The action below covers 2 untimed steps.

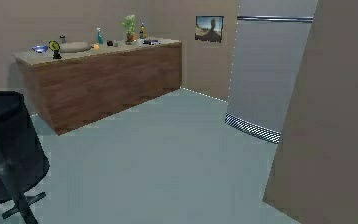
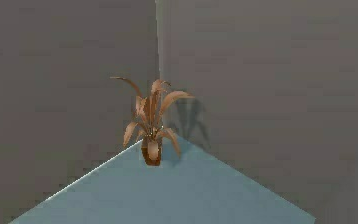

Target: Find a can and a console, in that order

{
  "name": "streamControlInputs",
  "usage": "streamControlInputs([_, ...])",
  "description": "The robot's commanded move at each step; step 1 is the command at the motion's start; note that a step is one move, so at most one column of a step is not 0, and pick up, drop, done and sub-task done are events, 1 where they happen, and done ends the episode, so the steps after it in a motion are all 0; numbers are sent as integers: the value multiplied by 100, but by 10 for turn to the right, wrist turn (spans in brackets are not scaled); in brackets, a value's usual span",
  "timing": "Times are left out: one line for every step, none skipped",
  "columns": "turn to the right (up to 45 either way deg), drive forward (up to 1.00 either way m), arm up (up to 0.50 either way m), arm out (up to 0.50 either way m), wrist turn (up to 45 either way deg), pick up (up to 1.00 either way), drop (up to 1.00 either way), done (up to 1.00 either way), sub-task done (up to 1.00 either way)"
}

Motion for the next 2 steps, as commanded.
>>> streamControlInputs([-90,0,0,0,0,0,0,0,0])
streamControlInputs([0,35,0,0,0,0,0,0,0])
